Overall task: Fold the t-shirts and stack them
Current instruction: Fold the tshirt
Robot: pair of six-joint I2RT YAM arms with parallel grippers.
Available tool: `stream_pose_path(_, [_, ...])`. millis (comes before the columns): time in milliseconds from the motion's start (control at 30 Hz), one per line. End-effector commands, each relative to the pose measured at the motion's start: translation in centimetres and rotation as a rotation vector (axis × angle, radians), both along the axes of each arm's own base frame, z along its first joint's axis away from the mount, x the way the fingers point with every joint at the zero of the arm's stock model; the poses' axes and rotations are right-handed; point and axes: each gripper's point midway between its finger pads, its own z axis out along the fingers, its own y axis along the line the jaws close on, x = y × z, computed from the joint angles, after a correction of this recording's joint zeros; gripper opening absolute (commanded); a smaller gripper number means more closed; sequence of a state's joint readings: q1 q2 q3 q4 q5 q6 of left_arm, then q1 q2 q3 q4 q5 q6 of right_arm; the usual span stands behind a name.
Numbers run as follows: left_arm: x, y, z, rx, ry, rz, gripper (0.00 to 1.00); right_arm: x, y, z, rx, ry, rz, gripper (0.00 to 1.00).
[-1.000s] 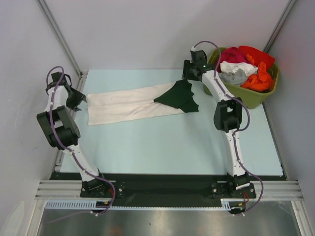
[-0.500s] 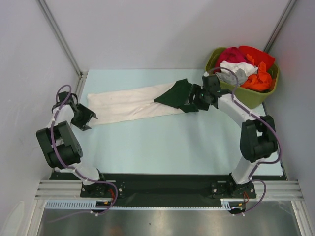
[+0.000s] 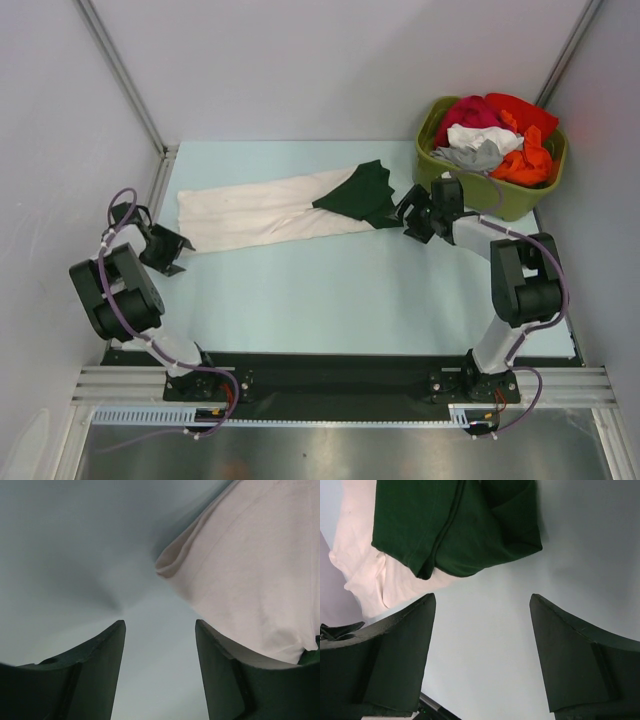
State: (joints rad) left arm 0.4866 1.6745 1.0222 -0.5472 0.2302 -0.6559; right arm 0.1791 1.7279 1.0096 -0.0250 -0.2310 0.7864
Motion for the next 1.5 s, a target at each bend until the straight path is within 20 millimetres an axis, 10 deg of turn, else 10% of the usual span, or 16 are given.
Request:
stream_pose_path(0, [1.1, 0.7, 0.1, -0.011, -0.033, 0.018, 0.63, 1.5, 0.3, -0.2, 0.058, -0.045, -0.031, 0.80])
stream_pose_path(467, [1.5, 2.1, -1.8, -0.023, 0.007, 0.050, 0.48, 3.2, -0.5, -3.6, 0.040, -0.003, -0.109, 0.75])
stream_pose_path(900, [1.6, 3.3, -2.3, -0.013, 0.031, 0.070, 0.00, 4.8, -1.9, -5.1, -0.033, 0.008, -0.173, 0.31])
stream_pose_path(1100, [1.1, 4.3, -2.0, 0.012, 0.038, 0.090, 0.00, 5.5, -3.1, -5.3, -0.108, 0.017, -0.190, 0.00])
stream_pose_path(1333, [0.9, 5.1, -0.6, 0.027, -0.002, 0.081, 0.00, 5.6, -3.8, -3.9, -0.181, -0.016, -0.141, 0.00])
stream_pose_path(1467, [0.8, 3.9, 0.8, 0.015, -0.069, 0.047, 0.39, 5.2, -2.9, -4.4, -0.162, -0.002, -0.109, 0.00])
